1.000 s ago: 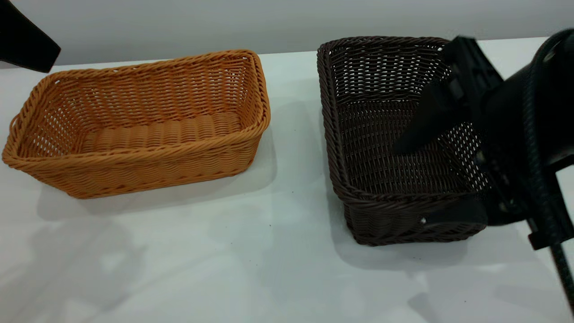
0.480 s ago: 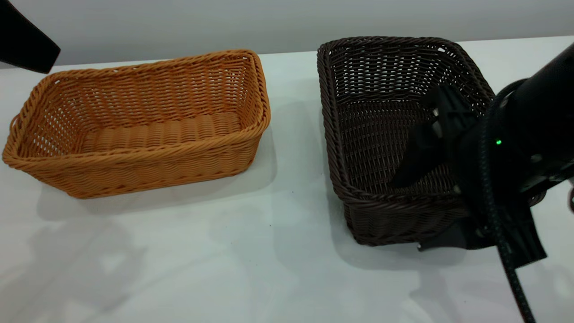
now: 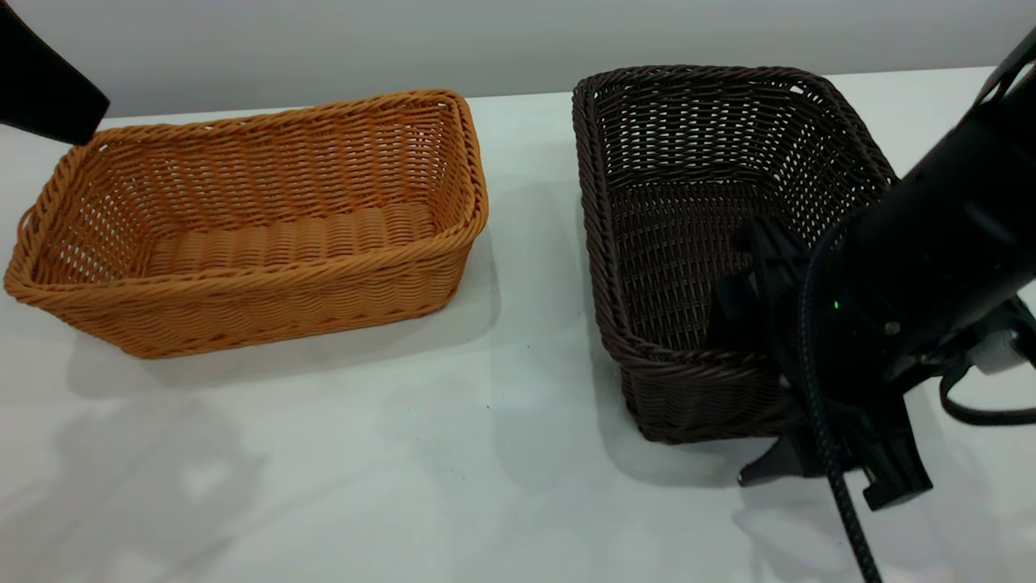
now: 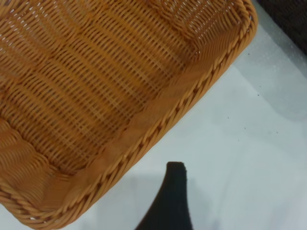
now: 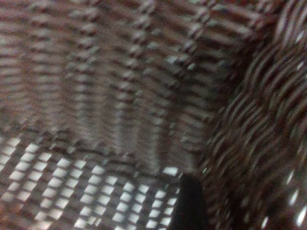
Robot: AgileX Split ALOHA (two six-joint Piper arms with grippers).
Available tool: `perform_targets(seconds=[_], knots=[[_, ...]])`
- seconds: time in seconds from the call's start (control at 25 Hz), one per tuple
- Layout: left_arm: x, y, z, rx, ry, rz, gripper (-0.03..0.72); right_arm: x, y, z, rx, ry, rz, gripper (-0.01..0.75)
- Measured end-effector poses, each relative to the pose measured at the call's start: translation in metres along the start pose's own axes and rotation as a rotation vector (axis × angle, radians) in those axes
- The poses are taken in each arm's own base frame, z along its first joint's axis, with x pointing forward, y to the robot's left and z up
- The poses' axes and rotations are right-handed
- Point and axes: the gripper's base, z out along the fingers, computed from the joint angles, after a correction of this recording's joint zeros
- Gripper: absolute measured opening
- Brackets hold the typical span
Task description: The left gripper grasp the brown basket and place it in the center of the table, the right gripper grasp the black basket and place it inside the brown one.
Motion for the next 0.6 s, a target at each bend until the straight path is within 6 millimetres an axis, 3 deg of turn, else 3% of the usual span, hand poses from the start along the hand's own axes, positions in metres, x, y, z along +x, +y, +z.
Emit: perform_targets(seconds=[0.4,0.48,0.6], knots=[[0.0004,-0.0007,0.0,0.008,0.005,-0.001,0.627,-0.0086,0.0052,0.0003,-0.053,-0.094,-0.011,0.493],[0.0004,-0.0007,0.0,0.008,0.005,-0.002,0.627,-0.0085,0.0052,0.0003,-0.053,-0.093,-0.01,0.456],[0.0004,-0.0007,0.0,0.008,0.005,-0.003,0.627,-0.0085,0.0052,0.0003,-0.053,-0.093,-0.008,0.325]])
